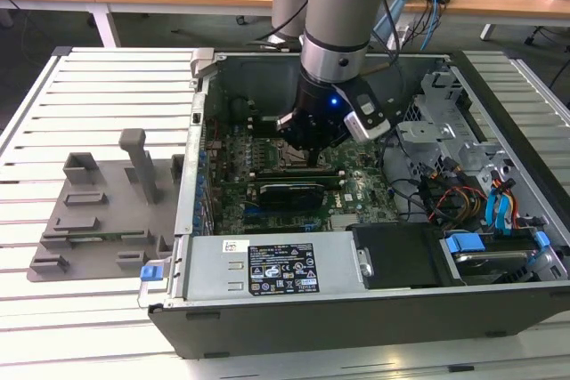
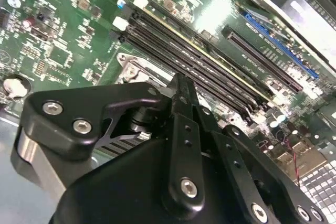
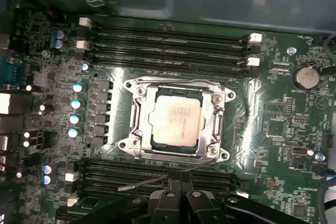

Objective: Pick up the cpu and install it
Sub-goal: 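Install the second cpu locking lever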

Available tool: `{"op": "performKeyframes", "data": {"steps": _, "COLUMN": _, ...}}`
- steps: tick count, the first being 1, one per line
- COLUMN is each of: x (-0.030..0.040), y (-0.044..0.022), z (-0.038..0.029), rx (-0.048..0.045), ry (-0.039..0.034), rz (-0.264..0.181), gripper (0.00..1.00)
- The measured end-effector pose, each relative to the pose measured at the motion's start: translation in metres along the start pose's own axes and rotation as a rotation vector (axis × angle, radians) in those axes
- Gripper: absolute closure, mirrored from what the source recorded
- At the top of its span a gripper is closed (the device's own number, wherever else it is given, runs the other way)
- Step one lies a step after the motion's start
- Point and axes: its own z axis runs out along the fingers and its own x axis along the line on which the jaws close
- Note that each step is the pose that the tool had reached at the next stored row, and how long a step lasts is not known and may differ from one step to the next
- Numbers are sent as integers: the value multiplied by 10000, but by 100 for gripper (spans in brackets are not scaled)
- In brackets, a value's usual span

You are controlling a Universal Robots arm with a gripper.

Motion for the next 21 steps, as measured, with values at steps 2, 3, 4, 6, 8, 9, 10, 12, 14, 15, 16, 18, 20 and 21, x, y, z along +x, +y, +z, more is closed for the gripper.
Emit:
{"op": "performKeyframes", "data": {"steps": 2, "x": 62, "y": -23, "z": 25, "rx": -87, "ry": -9, "rz": -1, "gripper": 89}}
{"op": "performKeyframes", "data": {"steps": 3, "x": 75, "y": -24, "z": 39, "rx": -87, "ry": -8, "rz": -1, "gripper": 89}}
{"op": "performKeyframes", "data": {"steps": 4, "x": 85, "y": -23, "z": 51, "rx": -88, "ry": -8, "rz": -1, "gripper": 89}}
{"op": "performKeyframes", "data": {"steps": 6, "x": 86, "y": -24, "z": 68, "rx": -88, "ry": -8, "rz": -3, "gripper": 89}}
{"op": "performKeyframes", "data": {"steps": 8, "x": 87, "y": -25, "z": 105, "rx": -88, "ry": -8, "rz": -2, "gripper": 89}}
{"op": "performKeyframes", "data": {"steps": 9, "x": 87, "y": -25, "z": 112, "rx": -87, "ry": -9, "rz": -2, "gripper": 89}}
{"op": "performKeyframes", "data": {"steps": 10, "x": 87, "y": -25, "z": 115, "rx": -87, "ry": -8, "rz": -1, "gripper": 89}}
{"op": "performKeyframes", "data": {"steps": 12, "x": 87, "y": -25, "z": 132, "rx": -86, "ry": -8, "rz": -2, "gripper": 89}}
{"op": "performKeyframes", "data": {"steps": 14, "x": 87, "y": -25, "z": 138, "rx": -88, "ry": -8, "rz": -1, "gripper": 89}}
{"op": "performKeyframes", "data": {"steps": 15, "x": 87, "y": -25, "z": 140, "rx": -87, "ry": -8, "rz": -1, "gripper": 89}}
{"op": "performKeyframes", "data": {"steps": 16, "x": 86, "y": -25, "z": 143, "rx": -88, "ry": -8, "rz": -2, "gripper": 89}}
{"op": "performKeyframes", "data": {"steps": 18, "x": 87, "y": -25, "z": 152, "rx": -88, "ry": -9, "rz": -2, "gripper": 89}}
{"op": "performKeyframes", "data": {"steps": 20, "x": 88, "y": -26, "z": 160, "rx": -88, "ry": -9, "rz": -1, "gripper": 89}}
{"op": "performKeyframes", "data": {"steps": 21, "x": 88, "y": -26, "z": 171, "rx": -87, "ry": -8, "rz": -2, "gripper": 89}}
